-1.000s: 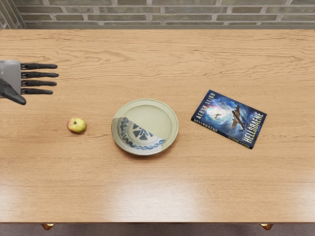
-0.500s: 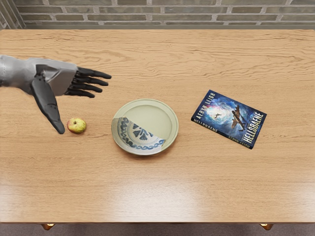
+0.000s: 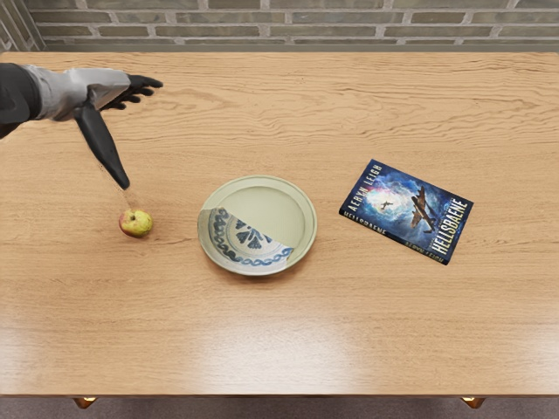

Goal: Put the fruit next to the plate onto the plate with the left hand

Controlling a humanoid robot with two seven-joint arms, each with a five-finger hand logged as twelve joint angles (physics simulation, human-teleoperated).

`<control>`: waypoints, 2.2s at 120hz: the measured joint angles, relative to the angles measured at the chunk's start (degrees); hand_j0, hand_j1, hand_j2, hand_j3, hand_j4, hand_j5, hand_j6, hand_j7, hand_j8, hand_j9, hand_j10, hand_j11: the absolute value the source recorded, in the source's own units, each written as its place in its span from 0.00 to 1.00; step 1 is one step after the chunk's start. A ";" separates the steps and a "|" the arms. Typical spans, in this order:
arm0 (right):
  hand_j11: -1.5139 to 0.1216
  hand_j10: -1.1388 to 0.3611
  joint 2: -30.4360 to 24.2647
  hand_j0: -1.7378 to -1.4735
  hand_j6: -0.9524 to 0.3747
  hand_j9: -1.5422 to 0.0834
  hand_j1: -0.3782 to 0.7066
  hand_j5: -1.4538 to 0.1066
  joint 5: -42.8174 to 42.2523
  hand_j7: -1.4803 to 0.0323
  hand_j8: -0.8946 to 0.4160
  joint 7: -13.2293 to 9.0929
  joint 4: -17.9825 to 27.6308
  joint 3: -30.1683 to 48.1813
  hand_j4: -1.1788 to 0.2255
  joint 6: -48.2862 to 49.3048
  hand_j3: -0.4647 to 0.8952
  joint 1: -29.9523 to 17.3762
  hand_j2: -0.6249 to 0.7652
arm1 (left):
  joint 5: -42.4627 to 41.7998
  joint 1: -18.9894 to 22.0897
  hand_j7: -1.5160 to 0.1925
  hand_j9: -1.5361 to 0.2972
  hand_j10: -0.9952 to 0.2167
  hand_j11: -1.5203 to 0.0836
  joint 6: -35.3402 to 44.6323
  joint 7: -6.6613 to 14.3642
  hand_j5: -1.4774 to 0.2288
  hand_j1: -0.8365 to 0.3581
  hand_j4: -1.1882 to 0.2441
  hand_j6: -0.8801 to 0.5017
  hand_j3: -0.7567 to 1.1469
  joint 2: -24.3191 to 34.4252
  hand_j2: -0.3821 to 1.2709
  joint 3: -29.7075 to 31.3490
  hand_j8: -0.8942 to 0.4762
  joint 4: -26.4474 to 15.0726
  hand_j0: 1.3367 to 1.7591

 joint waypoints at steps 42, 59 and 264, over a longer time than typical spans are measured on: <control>0.91 0.75 0.00 0.30 0.71 0.94 0.04 0.92 0.00 0.97 0.67 0.00 0.00 0.00 0.83 0.00 0.34 0.00 0.45 | 0.63 -11.83 0.88 0.83 0.81 0.94 23.82 0.00 0.86 0.98 0.82 0.62 0.40 -10.61 0.23 31.01 0.64 -5.70 0.76; 0.91 0.75 0.00 0.30 0.71 0.94 0.04 0.92 0.00 0.97 0.67 0.00 0.00 -0.01 0.83 0.00 0.34 0.00 0.45 | -1.25 -13.61 0.88 0.83 0.81 0.94 34.94 0.00 0.85 0.98 0.82 0.62 0.40 -13.34 0.23 40.05 0.64 -6.07 0.76; 0.91 0.75 0.00 0.30 0.71 0.94 0.04 0.92 0.00 0.97 0.67 0.00 0.00 0.00 0.83 0.00 0.34 0.00 0.45 | -1.52 -6.01 0.54 0.52 0.45 0.58 43.31 0.00 0.52 0.54 0.51 0.31 0.40 -23.95 0.29 46.46 0.32 2.29 0.76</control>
